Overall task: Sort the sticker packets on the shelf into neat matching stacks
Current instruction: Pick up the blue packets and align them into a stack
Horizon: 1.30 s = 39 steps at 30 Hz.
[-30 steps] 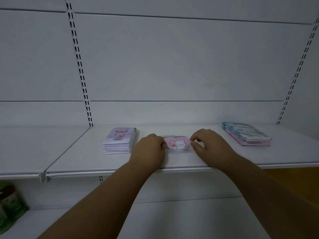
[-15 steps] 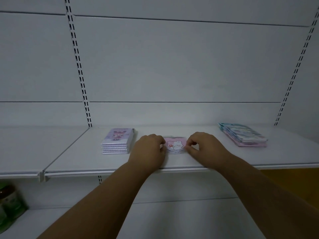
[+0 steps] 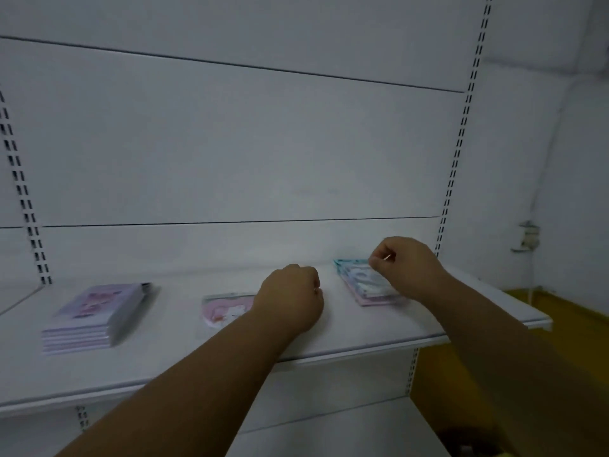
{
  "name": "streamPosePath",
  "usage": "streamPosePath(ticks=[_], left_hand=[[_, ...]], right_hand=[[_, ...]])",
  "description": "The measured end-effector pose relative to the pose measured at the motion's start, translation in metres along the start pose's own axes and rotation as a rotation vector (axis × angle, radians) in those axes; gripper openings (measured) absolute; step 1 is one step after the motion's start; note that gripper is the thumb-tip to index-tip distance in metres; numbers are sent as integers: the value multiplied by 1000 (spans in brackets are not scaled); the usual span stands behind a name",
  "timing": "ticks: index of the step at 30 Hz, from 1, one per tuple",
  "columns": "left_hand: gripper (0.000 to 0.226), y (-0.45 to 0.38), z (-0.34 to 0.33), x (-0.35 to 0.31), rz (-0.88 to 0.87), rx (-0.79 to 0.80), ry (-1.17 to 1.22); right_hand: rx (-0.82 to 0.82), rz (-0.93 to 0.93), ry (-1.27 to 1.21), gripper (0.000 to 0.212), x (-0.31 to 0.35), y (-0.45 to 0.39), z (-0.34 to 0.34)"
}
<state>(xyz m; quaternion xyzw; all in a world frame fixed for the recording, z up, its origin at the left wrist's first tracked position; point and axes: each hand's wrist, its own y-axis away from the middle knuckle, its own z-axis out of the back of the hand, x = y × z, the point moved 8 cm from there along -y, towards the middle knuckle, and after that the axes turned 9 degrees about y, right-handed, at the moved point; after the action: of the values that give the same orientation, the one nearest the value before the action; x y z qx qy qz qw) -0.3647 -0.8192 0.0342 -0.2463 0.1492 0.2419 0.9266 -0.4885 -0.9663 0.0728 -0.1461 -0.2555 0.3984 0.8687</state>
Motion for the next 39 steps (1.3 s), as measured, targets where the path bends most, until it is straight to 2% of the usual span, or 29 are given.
streamPosePath(ticks=[5,7,10,13,15,19,21,22,24,26,30,32,39], left_hand=[[39,-50,-44,-29,226,105,126],[44,-60,-63,-39,249,160,78],[39,-72,-78,-46,282,93,69],[36,-77,-88,-43,400,20,240],[46,-76,-90,-37,475,-18,401],[73,-64,-84,-21,562,-119,813],[78,-57,-73,-16,541,-162,959],[75,-52,-66,-16,510,-177,978],[53,-40,-51,-18,423,-215,937],[36,-27,-40,-20,343,-255,865],[35,-13,-35,-15,257,-299,818],[36,-12,-41,-11,253,-250,867],[31,-16,-59,-3,162,-20,823]], right_hand=[[204,-121,9,15,-59,-37,-29],[293,-114,55,31,-69,-41,-46],[330,-101,15,37,-73,-46,-58],[362,-144,-105,38,-80,-48,-65],[340,-165,-209,42,-82,-48,-64],[338,-336,-737,53,-85,-45,-67],[347,-374,-888,59,-78,-46,-70],[349,-354,-912,53,-70,-46,-70],[350,-264,-903,27,-51,-40,-66],[350,-224,-928,16,-35,-30,-66],[348,-210,-1097,12,-12,-9,-74],[340,-156,-1054,12,-9,-2,-77],[416,-3,-762,23,-8,8,-78]])
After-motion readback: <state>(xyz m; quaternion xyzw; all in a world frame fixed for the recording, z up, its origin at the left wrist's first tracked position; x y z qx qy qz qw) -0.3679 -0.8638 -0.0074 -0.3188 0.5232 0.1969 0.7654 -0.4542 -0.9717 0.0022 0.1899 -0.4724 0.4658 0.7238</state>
